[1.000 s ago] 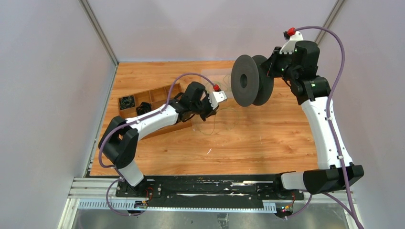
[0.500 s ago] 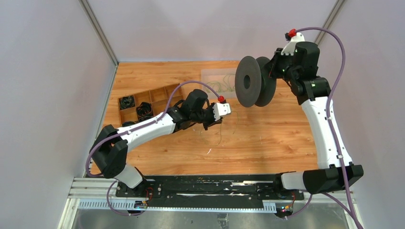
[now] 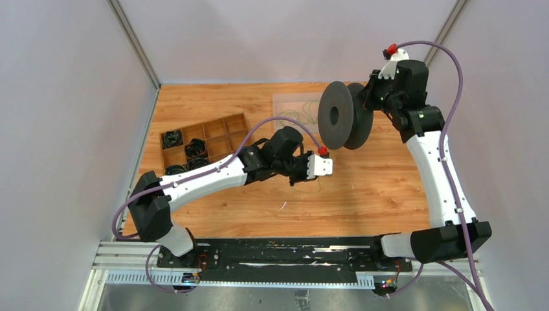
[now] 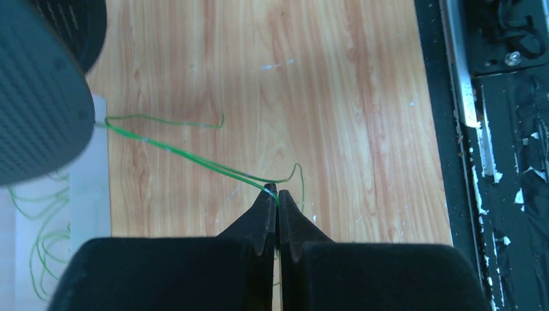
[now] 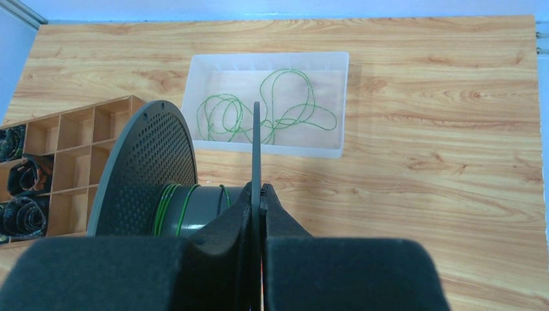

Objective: Wrap the cables
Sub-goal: Wrap the cable around the cable reel.

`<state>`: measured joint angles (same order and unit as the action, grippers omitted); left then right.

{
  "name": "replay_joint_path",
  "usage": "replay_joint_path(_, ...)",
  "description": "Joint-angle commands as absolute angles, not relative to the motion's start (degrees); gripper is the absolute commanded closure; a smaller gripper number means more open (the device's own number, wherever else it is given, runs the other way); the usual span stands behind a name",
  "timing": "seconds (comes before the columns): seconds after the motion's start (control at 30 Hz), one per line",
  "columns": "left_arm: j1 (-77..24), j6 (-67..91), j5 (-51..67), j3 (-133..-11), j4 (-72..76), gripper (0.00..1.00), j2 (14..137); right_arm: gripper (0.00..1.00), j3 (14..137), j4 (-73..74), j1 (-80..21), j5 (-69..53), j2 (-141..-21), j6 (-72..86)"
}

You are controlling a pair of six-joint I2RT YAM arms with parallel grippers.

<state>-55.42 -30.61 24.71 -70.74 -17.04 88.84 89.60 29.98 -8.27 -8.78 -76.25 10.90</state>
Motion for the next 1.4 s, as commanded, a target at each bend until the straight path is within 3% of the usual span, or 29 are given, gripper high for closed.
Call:
replay_joint_path(0.0, -59.9, -33.5, 25.8, -75.0, -25.9, 1.00, 90.9, 0.99, 88.8, 22.9, -7.6, -3.9, -75.9, 9.2)
replay_joint_path(0.63, -64.2, -30.2, 13.4, -103.5, -42.2, 0.99, 101.1, 0.99, 81.7, 20.3, -11.1, -0.2, -73.0, 4.3)
replay_joint_path(1.37, -64.2, -31.3, -2.7, -120.0, -42.8, 0.98, 106.9, 0.99, 78.8, 19.1, -15.7, -0.5, -73.1, 0.7)
